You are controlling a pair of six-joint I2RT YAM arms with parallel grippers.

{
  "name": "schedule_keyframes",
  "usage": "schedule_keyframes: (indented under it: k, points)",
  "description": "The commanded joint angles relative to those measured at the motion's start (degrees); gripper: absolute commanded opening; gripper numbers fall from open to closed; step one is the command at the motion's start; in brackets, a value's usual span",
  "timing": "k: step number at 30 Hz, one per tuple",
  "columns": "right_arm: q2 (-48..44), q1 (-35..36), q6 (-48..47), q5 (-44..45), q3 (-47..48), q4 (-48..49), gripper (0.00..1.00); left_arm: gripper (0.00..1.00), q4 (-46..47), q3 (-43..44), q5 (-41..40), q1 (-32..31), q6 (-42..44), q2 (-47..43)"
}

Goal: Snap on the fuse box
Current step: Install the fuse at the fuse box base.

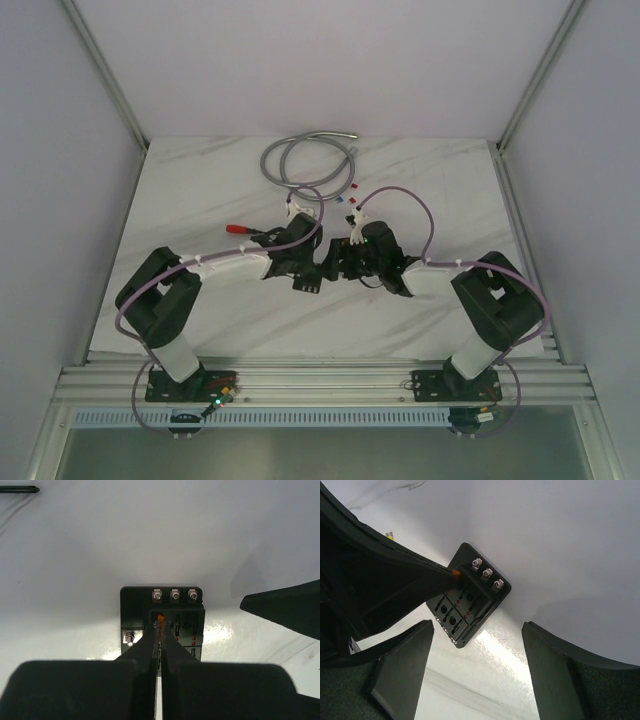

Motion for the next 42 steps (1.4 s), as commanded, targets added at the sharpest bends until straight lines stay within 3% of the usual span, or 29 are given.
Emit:
schedule_keyframes:
  k: [1,12,15,22,26,33,42]
  points:
    - [-0.1,-0.1,-0.1,-0.8,1.6,0.4,0.79,0.00,-21.7,-0.8,3.9,-1.1,0.5,5.6]
    - [-2.2,-0.1,-0.8,0.2,0.9,-0.8,0.81,0.16,-19.3,8.6,1.0,-1.0,-0.4,3.1]
    - [-2.9,-0.1,-0.9,0.2,0.4,-0.9,0.82,0.31,-18.1,9.2,0.8,-1.0,-0.9,1.8]
    - [-3.8,-0.1,-0.9,0.3,0.0,-1.1,0.83,0.45,-16.3,9.4,3.4,-0.7,-1.1,-2.4]
    - [-4.5,-0.1,-0.9,0.7,0.0,-2.2,0.83,0.43,-14.9,4.3,5.0,1.4,-2.2,-6.4]
    - [-4.7,0.0,-1.1,1.7,-0.3,-4.2,0.83,0.23,-10.7,-7.9,9.2,5.7,-4.5,-13.2]
    - [-6.9,0.0,-0.7,2.2,0.3,-5.7,0.82,0.16,-5.2,-11.1,10.8,6.5,-3.9,-8.8]
